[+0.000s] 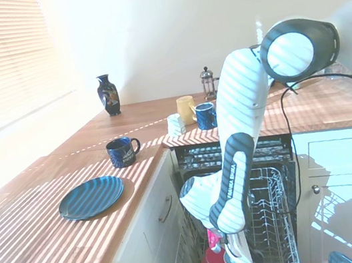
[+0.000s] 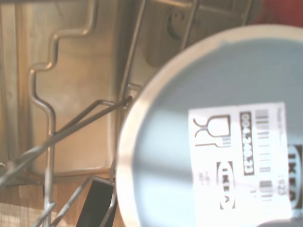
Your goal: Remove a mug cup out of the dishwasher
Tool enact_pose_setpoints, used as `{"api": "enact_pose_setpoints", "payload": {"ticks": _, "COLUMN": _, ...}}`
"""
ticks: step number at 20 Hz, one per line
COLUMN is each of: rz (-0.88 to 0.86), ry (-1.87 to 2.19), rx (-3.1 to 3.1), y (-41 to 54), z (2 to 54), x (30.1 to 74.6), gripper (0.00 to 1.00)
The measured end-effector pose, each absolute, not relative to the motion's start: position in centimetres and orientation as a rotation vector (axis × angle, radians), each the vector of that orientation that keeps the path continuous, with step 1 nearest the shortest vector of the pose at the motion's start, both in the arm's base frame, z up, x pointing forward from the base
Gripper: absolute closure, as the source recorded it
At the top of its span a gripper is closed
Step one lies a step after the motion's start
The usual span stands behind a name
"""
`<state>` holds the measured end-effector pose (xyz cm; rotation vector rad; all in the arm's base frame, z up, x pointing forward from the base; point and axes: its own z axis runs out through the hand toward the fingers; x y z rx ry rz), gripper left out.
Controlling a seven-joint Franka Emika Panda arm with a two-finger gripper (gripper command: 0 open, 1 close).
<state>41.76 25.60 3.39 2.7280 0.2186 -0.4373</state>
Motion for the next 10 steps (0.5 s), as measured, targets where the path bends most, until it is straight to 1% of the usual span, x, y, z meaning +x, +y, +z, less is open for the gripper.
{"api": "enact_pose_setpoints", "payload": {"ticks": 7, "rz": -0.374, "ry": 0.173, "rx": 2.766, "y": 25.6, "z": 7.8, "x": 43.0, "gripper": 1.0}}
{"api": "enact_pose_setpoints", "payload": {"ticks": 10, "rz": -0.288, "ry": 0.114, "rx": 2.817, "y": 24.9, "z": 11.0, "x": 44.6, "gripper": 1.0}}
